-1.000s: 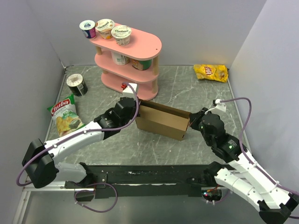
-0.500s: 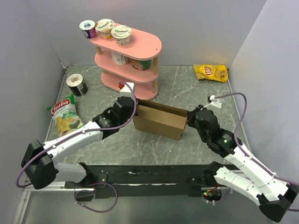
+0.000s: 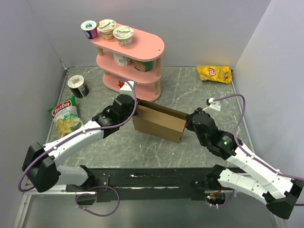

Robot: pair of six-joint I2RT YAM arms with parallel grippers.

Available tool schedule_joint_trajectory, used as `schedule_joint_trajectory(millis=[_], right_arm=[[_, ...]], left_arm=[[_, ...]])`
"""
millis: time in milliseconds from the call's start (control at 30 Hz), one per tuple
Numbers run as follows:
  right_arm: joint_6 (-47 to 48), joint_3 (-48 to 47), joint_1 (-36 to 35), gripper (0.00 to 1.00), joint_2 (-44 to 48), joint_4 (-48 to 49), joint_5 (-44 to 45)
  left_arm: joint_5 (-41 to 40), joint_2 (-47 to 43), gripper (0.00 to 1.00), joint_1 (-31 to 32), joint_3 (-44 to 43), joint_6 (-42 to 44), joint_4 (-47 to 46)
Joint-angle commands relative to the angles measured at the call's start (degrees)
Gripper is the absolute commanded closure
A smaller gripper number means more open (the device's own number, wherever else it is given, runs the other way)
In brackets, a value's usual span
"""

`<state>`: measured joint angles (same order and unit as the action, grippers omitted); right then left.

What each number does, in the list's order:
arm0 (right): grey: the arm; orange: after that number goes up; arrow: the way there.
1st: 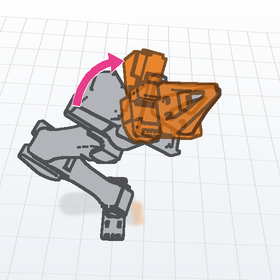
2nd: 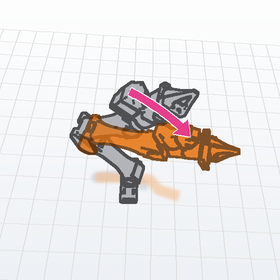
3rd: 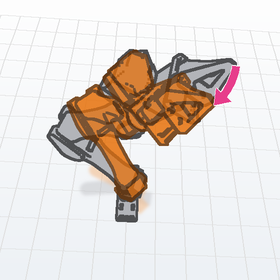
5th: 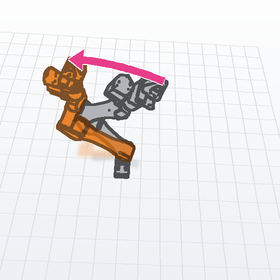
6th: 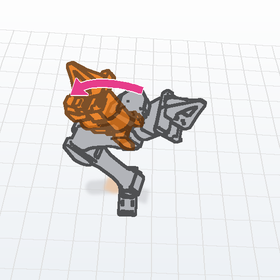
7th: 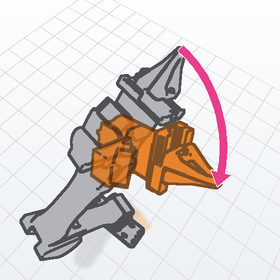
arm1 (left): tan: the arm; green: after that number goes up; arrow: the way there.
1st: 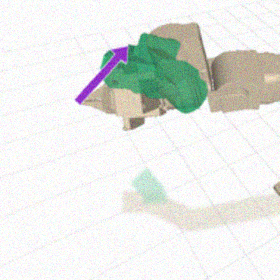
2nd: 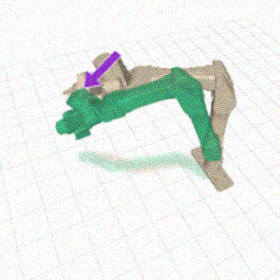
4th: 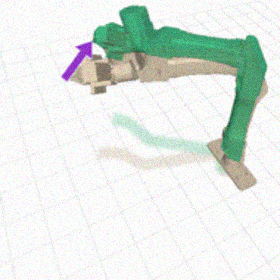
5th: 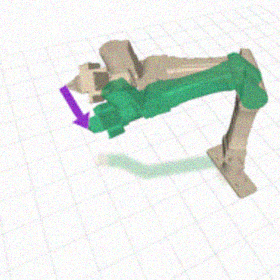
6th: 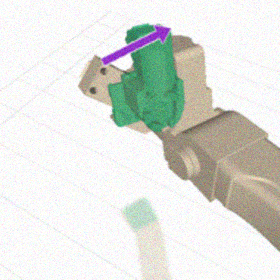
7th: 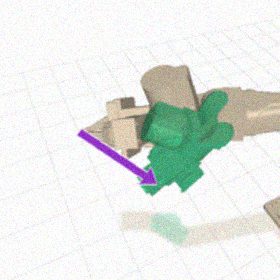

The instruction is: Fold the paper box

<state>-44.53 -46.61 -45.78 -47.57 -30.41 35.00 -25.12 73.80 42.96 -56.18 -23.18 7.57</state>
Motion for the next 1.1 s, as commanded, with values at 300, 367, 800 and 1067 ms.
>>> schedule_joint_trajectory(millis=[300, 367, 800, 1067], right_arm=[[-7.32, 6.53, -7.13, 1.00, -6.14, -29.44, -7.76], [-7.76, 6.62, -7.22, 1.00, -4.90, -29.35, -7.32], [-0.73, 0.64, -6.96, 1.00, -4.55, -24.00, -3.54], [1.99, 1.34, -6.95, 1.00, -4.02, -19.95, -4.42]], left_arm=[[5.95, 1.70, 0.99, -2.35, 2.57, 2.44, 10.27], [8.58, 1.00, 0.99, -2.35, 2.66, 2.61, 9.74], [13.69, -9.55, 0.44, -3.93, 1.52, 3.58, 12.20], [22.47, -16.23, 0.35, -9.20, -3.92, 3.93, 13.79]])
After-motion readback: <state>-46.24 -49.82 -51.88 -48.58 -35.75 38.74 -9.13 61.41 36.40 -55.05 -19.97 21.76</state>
